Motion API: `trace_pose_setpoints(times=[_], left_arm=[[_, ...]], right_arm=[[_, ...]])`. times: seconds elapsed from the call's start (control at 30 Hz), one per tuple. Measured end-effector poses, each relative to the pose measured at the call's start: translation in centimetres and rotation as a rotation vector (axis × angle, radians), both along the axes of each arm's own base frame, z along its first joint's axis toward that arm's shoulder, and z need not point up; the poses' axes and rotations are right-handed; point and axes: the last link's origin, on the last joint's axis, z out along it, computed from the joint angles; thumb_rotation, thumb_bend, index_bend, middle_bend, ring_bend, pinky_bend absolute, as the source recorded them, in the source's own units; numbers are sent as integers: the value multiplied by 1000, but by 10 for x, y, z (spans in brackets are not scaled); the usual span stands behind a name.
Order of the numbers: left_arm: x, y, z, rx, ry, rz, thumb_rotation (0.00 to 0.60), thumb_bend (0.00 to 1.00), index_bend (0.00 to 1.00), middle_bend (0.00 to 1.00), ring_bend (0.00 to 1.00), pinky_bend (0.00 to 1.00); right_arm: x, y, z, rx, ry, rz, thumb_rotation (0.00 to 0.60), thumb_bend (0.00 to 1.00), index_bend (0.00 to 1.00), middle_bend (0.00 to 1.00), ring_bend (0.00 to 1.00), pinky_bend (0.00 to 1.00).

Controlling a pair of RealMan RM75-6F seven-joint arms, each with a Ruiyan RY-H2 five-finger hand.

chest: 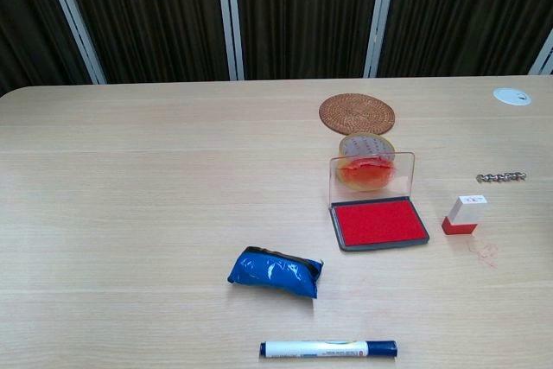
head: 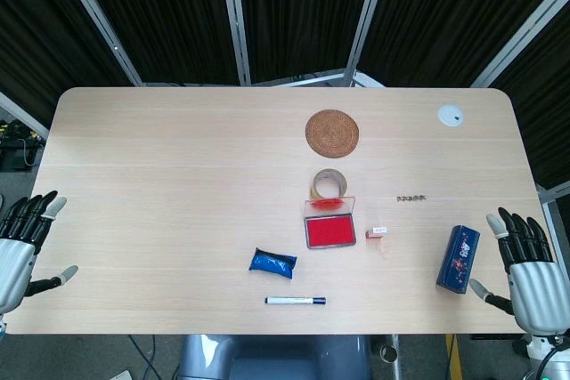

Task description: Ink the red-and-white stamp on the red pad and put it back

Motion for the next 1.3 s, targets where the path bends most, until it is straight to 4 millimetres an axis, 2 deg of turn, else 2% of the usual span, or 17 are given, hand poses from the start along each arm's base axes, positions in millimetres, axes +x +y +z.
trace_pose_setpoints(times=[0.2, 0.27, 0.3, 0.33, 0.37, 0.4, 0.47, 0.57, 0.63, 0.8, 0.97, 1.07, 1.17, 1.3], left_arm=[[-1, 0, 0, -1, 1, 6, 600, 0, 0, 0, 0, 0], [-1, 1, -1, -4, 4, 7, 600, 0, 0, 0, 0, 0], [-1, 1, -2, -4, 6, 7, 600, 0, 0, 0, 0, 0], [-1, 1, -2, -4, 8, 7, 600, 0, 0, 0, 0, 0], [-1, 2, -3, -6, 12, 8, 600, 0, 0, 0, 0, 0], [-1, 2, -3, -7, 14, 11, 600, 0, 0, 0, 0, 0], [-2, 3, -5, -9, 23, 19, 600, 0, 0, 0, 0, 0], [-5, 6, -7, -13, 36, 37, 600, 0, 0, 0, 0, 0], [-6, 9, -8, -13, 41, 47, 600, 0, 0, 0, 0, 0], [-9, 16, -12, -8, 57, 75, 600, 0, 0, 0, 0, 0], [-12, 21, -16, -10, 75, 104, 600, 0, 0, 0, 0, 0], [-14, 24, -20, -19, 88, 118, 600, 0, 0, 0, 0, 0], [-16, 27, -25, -31, 101, 132, 600, 0, 0, 0, 0, 0], [-17, 30, -31, -41, 119, 142, 600, 0, 0, 0, 0, 0]], right_arm=[[-1, 0, -1, 6, 2, -3, 600, 0, 0, 0, 0, 0], [-2, -1, -2, 14, 8, -9, 600, 0, 0, 0, 12, 58], [-4, -2, -2, 18, 12, -12, 600, 0, 0, 0, 74, 170], [-5, -3, -3, 19, 16, -15, 600, 0, 0, 0, 186, 345], [-6, -5, -4, 20, 25, -17, 600, 0, 0, 0, 272, 466], [-7, -7, -5, 20, 35, -17, 600, 0, 0, 0, 408, 618], [-10, -14, -10, 27, 57, -15, 600, 0, 0, 0, 593, 787], [-14, -31, -18, 50, 100, -6, 600, 0, 0, 0, 749, 945], [-13, -43, -25, 73, 118, 1, 600, 0, 0, 15, 797, 990], [-4, -80, -49, 170, 134, 14, 600, 0, 20, 110, 866, 1000], [6, -109, -78, 285, 98, -17, 600, 0, 84, 167, 870, 1000], [7, -121, -96, 353, 77, -54, 600, 6, 188, 223, 872, 1000], [4, -130, -113, 410, 67, -94, 600, 79, 249, 272, 876, 1000], [1, -138, -130, 451, 48, -137, 600, 175, 273, 302, 884, 1000]])
